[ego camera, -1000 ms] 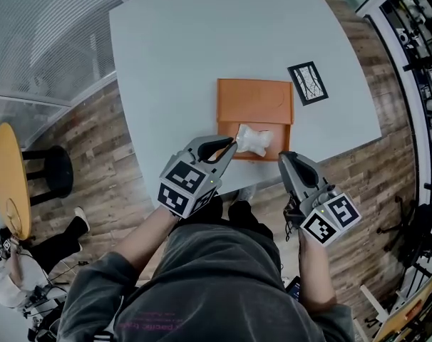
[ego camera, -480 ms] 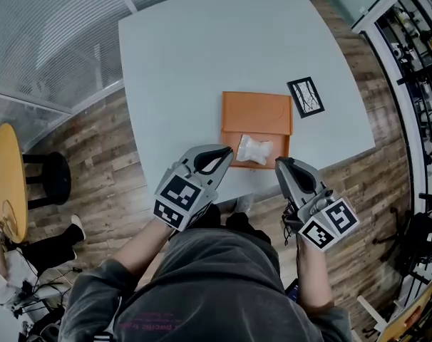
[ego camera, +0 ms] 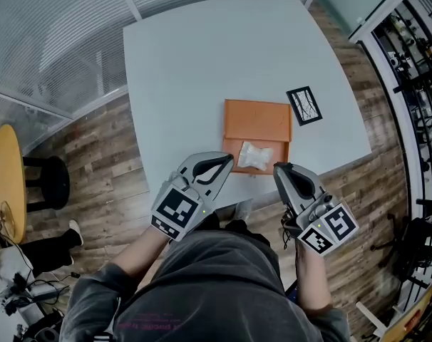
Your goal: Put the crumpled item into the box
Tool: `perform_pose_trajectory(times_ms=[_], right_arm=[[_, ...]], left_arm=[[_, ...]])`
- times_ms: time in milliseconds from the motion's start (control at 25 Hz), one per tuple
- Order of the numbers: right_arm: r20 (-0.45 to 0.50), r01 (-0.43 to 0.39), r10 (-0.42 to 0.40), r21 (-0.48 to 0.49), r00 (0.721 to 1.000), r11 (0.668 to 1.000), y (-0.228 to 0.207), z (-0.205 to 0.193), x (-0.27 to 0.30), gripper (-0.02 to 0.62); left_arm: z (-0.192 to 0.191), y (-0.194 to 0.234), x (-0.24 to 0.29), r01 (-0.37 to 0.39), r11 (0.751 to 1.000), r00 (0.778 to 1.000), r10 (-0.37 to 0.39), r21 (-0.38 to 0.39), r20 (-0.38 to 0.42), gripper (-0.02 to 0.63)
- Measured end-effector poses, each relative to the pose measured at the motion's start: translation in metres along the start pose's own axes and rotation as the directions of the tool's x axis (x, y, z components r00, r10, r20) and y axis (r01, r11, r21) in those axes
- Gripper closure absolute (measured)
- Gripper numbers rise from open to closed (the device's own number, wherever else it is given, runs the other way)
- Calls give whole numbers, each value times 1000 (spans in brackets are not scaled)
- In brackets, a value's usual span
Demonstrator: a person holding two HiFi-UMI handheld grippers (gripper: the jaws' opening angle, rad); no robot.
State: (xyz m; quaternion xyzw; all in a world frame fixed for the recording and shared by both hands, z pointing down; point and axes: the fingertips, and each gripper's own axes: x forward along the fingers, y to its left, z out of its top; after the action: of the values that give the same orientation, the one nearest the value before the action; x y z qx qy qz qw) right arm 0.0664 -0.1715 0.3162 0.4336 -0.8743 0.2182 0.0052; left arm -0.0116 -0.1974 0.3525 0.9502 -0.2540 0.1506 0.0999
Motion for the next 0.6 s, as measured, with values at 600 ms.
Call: perform_pose_trajectory(times_ms=[600], right_arm=[[-7, -14, 14, -28, 1000, 1000, 10, 3, -1, 593]], left_arm=[[11, -8, -12, 8, 999, 999, -10, 51, 41, 594]])
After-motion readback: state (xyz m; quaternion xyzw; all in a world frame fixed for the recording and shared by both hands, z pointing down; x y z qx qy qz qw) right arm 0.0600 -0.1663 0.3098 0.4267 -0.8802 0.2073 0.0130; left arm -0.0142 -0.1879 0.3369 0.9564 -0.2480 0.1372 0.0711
